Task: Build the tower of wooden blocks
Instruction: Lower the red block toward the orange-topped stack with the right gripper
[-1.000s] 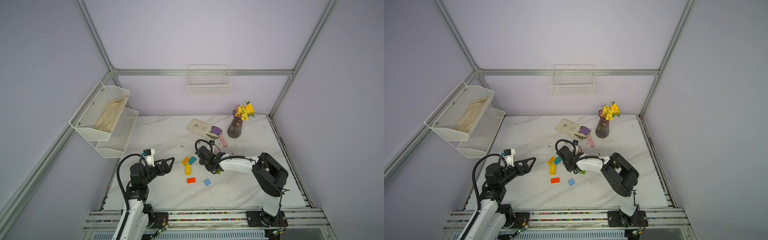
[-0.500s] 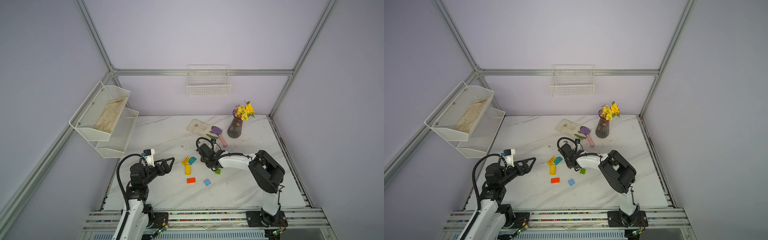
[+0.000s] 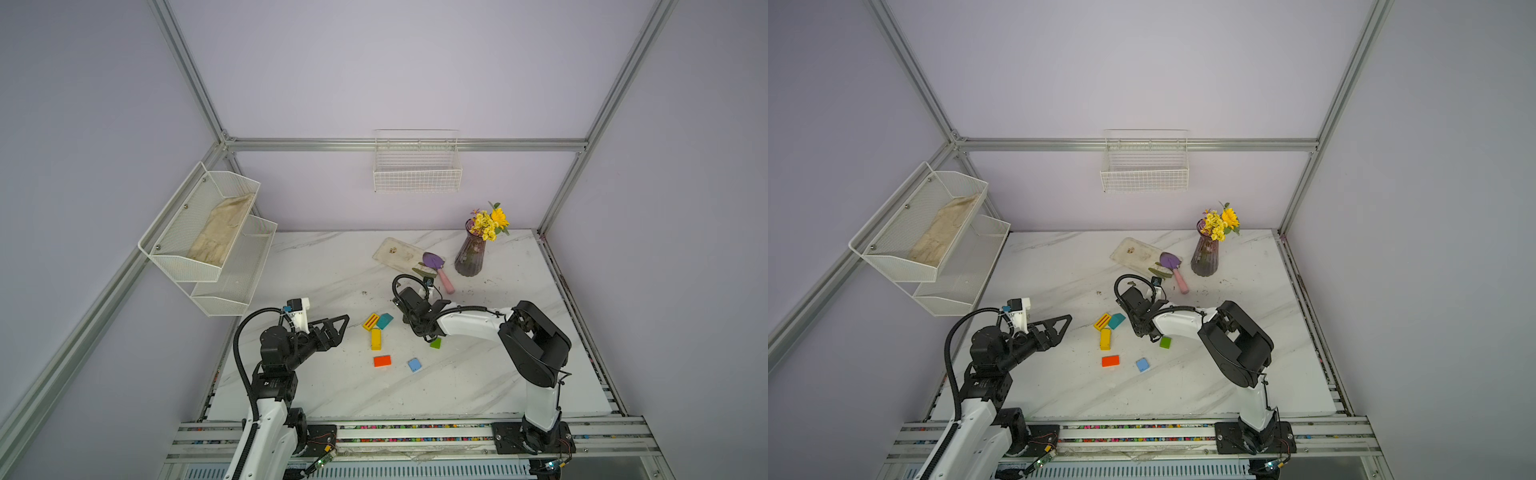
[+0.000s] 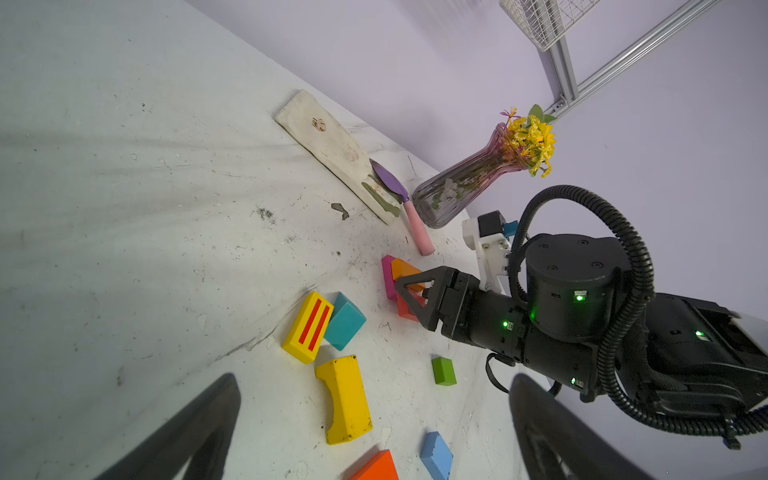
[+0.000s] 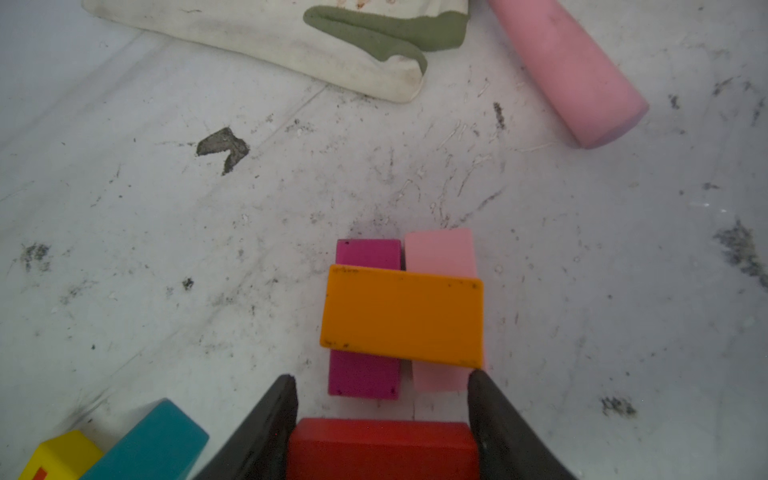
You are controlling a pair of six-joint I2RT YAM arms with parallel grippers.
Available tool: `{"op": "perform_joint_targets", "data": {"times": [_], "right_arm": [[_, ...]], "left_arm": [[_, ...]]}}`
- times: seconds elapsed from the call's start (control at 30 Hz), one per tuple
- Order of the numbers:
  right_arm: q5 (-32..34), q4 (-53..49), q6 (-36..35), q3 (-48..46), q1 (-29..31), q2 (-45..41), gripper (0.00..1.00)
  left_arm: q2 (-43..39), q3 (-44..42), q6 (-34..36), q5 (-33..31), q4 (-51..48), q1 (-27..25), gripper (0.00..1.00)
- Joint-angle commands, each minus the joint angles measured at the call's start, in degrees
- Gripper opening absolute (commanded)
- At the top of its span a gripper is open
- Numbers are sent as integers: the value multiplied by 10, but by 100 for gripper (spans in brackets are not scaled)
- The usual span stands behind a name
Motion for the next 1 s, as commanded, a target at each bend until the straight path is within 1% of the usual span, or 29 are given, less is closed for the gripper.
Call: {"op": "perform_joint_targets", "data": {"times": [0.0,0.3,0.67,0.77,0.83,0.97], "right_arm": [[24,-24,4,6,-5,-14,48],[22,-26,-2,9,-26,2,48],[22,-30,-9,34,-29,24,48],[25,-32,-10,41,-30,31,51],[26,-33,-10,45,-31,37,55],[26,-37,-11,56,-34,49,57]], "left_arm": [[-2,-13,2,6,12,5,100],[-2,-13,1,5,12,5,100],[-2,-13,2,6,11,5,100],[-2,-13,2,6,11,5,100],[-2,-13,1,6,12,4,100],[-2,-13,2,6,12,5,100]]}}
